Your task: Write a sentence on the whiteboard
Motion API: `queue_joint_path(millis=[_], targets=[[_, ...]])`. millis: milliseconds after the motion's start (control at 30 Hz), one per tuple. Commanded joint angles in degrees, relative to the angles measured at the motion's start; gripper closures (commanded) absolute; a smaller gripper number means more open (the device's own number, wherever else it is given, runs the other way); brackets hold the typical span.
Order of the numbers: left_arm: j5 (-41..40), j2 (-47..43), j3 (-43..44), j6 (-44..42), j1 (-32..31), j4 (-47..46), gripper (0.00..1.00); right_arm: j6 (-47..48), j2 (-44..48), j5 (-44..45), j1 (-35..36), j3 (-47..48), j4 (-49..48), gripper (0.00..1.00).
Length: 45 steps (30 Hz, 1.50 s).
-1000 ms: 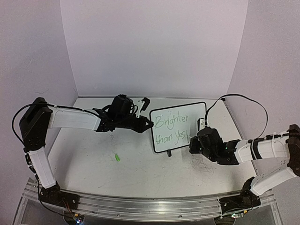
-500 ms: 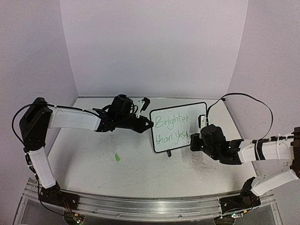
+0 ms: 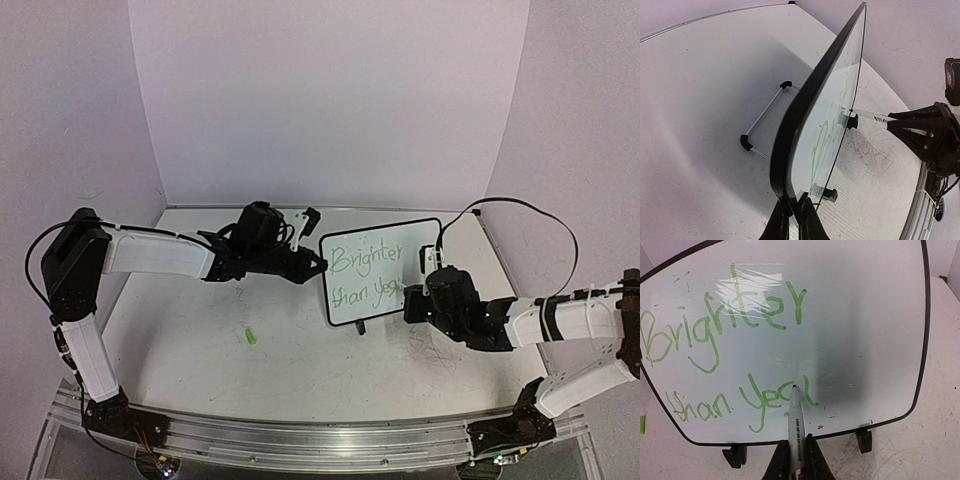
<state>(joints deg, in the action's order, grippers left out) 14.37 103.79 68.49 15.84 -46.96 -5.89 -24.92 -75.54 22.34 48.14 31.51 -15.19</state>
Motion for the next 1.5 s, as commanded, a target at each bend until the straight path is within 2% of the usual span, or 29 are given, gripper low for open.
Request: queue_joint_path(millis=[0,267,533,667,867,1467], targets=[[-4.8,-2.7,-0.2,-2.8,0.8,-0.2,1.00,-0.7,-0.4,1.7,-0.2,1.3,0.2,1.00],[-4.8,-2.7,-0.3,-2.8,0.8,-0.2,1.00,0.4,-2.7,1.5,-0.2,1.8,-2.7,1.00],[-5.0,-2.9,-0.4,-2.9,0.8,-0.2,1.00,-3.7,-1.2,8.5,-0.3,2.2,1.8,1.00],[-5.2,-3.0,-0.4,-3.1,0.8,-0.2,1.00,-4.0,3.4,6.6,-0.2,0.8,3.3,1.00],[-5.0,-3.1,-0.4,-3.0,0.8,-0.2,1.00,-2.6,1.9,0.4,-1.4,-0.4,1.5,1.00],[-5.1,-3.2,-0.4,-3.1,0.8,-0.2,1.00,-2.0,-0.9,0.7,-2.8,-0.1,-0.8,1.00]])
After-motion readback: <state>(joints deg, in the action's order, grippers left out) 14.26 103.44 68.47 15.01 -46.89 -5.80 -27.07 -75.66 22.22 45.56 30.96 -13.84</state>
